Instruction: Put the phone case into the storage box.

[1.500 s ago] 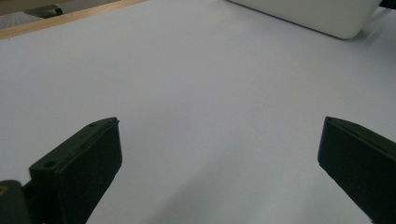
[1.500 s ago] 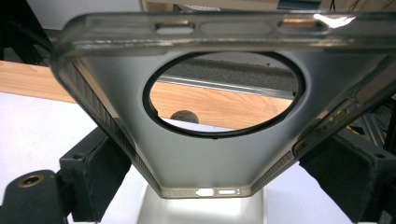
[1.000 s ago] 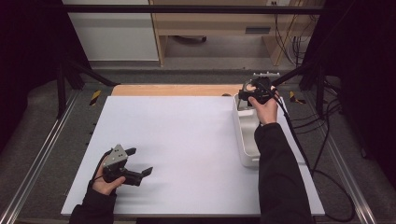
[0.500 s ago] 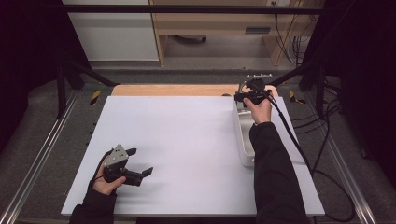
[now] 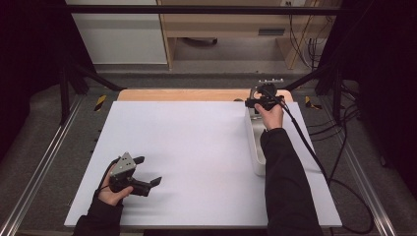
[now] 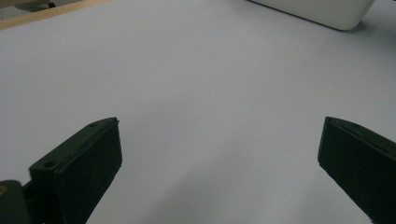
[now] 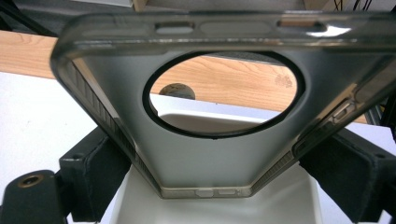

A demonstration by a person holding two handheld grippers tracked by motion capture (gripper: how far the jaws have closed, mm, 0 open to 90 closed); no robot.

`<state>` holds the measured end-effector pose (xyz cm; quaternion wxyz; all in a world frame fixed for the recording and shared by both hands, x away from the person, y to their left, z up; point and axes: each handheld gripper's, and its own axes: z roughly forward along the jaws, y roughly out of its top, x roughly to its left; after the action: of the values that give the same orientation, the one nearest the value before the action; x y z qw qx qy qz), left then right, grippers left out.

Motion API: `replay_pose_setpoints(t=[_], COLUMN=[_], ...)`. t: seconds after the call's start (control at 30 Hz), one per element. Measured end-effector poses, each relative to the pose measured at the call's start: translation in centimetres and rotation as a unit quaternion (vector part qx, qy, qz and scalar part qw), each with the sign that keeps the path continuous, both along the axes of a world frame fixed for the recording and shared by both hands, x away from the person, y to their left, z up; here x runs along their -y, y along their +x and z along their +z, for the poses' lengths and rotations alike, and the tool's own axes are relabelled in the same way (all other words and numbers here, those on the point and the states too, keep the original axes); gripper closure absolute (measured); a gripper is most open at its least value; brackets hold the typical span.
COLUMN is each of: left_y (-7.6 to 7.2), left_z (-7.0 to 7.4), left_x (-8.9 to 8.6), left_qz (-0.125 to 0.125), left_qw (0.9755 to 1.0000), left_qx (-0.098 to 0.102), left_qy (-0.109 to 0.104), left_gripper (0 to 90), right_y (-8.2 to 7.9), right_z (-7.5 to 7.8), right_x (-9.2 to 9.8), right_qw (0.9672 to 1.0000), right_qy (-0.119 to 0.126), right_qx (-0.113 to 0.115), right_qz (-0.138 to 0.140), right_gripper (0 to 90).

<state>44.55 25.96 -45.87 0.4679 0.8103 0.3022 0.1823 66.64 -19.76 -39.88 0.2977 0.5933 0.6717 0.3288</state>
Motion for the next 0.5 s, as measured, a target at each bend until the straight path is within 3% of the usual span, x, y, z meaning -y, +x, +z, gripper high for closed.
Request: replay_pose_setpoints(t=[0.5], left_y=[0.05], left_z=[-0.13], left_x=[0.08], left_qz=[-0.001], left_qw=[1.0], left_qx=[-0.002], left_qy=[0.002], left_gripper=[0.0], right_y=[0.16], right_z=[-0.76], right_x=[0.41], right_qw=[1.0], right_qy=[0.004], right_qx=[-0.005], right_qz=[-0.008], right_gripper=[11.2])
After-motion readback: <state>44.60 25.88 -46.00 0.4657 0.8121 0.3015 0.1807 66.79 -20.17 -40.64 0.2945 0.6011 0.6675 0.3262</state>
